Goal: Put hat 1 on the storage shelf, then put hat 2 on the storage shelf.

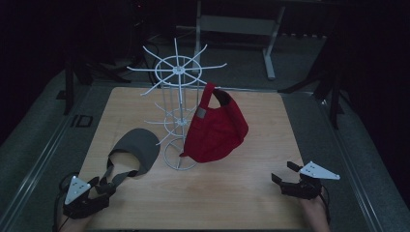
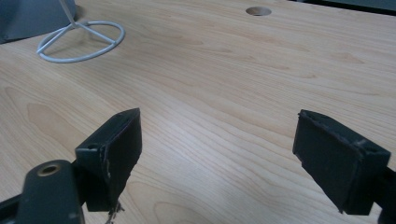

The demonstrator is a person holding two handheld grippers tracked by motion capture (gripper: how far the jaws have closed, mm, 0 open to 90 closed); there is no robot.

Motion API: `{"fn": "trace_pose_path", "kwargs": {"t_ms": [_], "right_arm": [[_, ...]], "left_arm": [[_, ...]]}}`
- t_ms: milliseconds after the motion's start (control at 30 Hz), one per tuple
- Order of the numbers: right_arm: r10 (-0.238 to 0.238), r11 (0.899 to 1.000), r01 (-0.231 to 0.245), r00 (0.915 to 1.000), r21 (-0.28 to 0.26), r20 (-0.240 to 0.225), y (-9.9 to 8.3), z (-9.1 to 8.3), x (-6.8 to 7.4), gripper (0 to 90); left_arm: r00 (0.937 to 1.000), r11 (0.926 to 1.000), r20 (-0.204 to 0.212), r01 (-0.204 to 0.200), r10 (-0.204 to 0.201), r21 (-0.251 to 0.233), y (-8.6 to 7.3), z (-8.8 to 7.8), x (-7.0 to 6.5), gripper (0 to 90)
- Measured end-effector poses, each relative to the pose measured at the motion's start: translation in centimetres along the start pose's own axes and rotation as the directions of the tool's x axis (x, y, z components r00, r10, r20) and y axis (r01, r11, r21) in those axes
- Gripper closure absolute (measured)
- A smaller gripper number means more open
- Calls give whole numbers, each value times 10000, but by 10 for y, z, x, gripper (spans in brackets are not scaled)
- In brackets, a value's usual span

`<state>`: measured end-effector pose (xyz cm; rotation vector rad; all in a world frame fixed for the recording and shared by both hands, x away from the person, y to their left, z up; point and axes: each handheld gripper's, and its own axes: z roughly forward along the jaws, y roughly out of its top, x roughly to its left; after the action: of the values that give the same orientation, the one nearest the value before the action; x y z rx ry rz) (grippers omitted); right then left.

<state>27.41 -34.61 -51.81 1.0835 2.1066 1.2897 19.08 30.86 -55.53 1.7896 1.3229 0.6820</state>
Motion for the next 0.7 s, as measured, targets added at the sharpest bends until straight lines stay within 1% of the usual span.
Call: {"fn": "trace_pose_path", "kwargs": {"t_ms": [67, 167, 200, 367, 500, 600, 667, 700], "right_arm": [[41, 10000, -41, 10000, -11, 39, 0, -1, -1, 156], [91, 9999, -91, 9999, -93, 77, -1, -3, -4, 156], [138, 9999, -137, 9999, -92, 77, -2, -3, -5, 156], [187, 9998, -187, 9997, 2, 133, -7, -2, -7, 156], [126, 9998, -131, 9994, 155, 325, -12, 1, -8, 157], [209, 9995, -218, 9991, 242, 379, -16, 2, -11, 156], [275, 9993, -286, 9988, 260, 415, -18, 2, -12, 156], [325, 9991, -335, 9986, 241, 410, -19, 2, -12, 156]], "left_arm": [[10000, 9999, -26, 80, -79, 113, -1, 4, 3, 291], [9998, 9993, -177, 28, -22, 366, -1, 10, 7, 281], [9999, 9992, -169, 14, -7, 410, -1, 12, 8, 281], [9998, 9975, -157, -108, 119, 694, 1, 21, 8, 280], [9993, 9934, -159, -316, 336, 1099, 3, 28, 6, 281], [9986, 9903, -198, -460, 490, 1311, 4, 31, 4, 283], [9971, 9862, -240, -682, 726, 1508, 5, 34, 2, 289], [9966, 9855, -203, -758, 798, 1519, 5, 34, 1, 315]]}}
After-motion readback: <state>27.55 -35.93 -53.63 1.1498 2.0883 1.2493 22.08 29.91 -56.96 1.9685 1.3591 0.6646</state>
